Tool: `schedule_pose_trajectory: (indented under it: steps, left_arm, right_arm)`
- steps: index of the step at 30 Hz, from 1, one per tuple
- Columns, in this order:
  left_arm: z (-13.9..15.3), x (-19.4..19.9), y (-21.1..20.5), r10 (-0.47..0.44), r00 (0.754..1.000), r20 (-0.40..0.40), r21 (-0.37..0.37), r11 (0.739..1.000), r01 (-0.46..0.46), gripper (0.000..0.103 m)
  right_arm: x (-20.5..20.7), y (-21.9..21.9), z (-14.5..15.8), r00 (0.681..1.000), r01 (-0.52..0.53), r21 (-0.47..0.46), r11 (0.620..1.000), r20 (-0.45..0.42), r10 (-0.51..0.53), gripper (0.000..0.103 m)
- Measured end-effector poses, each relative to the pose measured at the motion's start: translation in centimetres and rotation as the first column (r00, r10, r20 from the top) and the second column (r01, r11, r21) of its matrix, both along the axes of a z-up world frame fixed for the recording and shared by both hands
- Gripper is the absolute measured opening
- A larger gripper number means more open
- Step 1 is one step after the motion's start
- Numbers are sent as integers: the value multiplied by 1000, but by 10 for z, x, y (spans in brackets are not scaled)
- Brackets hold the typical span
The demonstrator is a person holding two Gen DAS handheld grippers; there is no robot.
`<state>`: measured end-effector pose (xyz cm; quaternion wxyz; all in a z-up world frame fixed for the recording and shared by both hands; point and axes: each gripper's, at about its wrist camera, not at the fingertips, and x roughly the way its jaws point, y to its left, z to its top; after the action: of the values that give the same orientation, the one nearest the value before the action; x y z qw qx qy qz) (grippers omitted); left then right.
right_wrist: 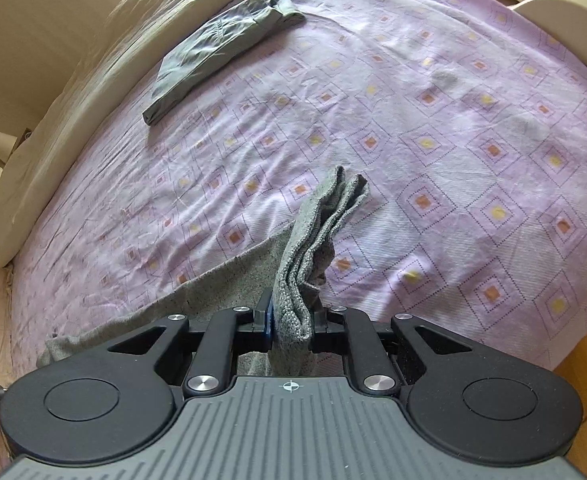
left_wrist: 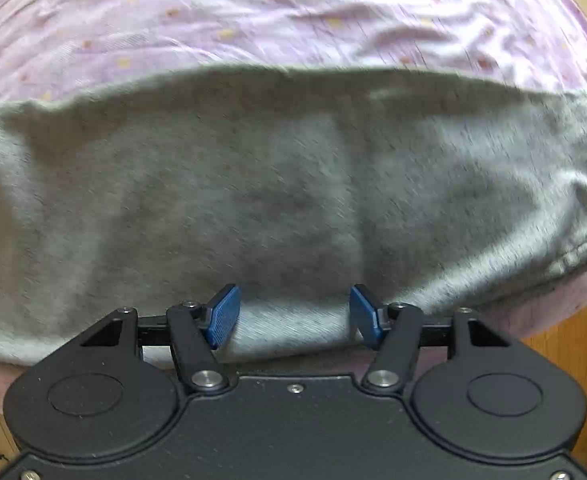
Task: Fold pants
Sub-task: 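Grasp the trouser corner with the right tool and lift it, then fold the lifted trouser corner over the trousers with the right tool, then release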
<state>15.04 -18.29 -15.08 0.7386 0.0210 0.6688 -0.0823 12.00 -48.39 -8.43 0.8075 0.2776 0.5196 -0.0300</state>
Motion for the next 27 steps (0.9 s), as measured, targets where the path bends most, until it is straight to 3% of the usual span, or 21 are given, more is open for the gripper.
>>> schedule_pose_trajectory:
  steps: [7, 13, 16, 20, 22, 25, 27]
  left_arm:
    - [20, 21, 80, 16, 998, 66, -15, 1000, -15, 64]
    - [24, 33, 164, 30, 997, 77, 3, 1000, -30, 64]
    - [23, 35, 207, 43, 996, 74, 19, 999, -44, 64]
    - [22, 34, 254, 62, 996, 70, 56, 996, -66, 64]
    - [20, 34, 273, 71, 995, 66, 72, 995, -76, 64]
    - [20, 34, 292, 71, 995, 63, 81, 994, -76, 64]
    - [21, 35, 298, 66, 996, 64, 77, 995, -71, 64]
  right_arm:
    - [15, 82, 61, 989, -107, -150, 983, 82, 120, 15]
    - [25, 215, 102, 927, -304, -207, 930, 162, 339, 15]
    - [32, 284, 87, 891, -402, -184, 897, 146, 430, 15]
    - [33, 373, 37, 828, -533, -207, 820, 73, 557, 15]
    - [34, 404, 9, 820, -556, -214, 803, 14, 572, 15]
    - [35, 432, -25, 810, -581, -222, 783, -69, 582, 24]
    - [36, 438, -35, 815, -579, -182, 795, -91, 572, 30]
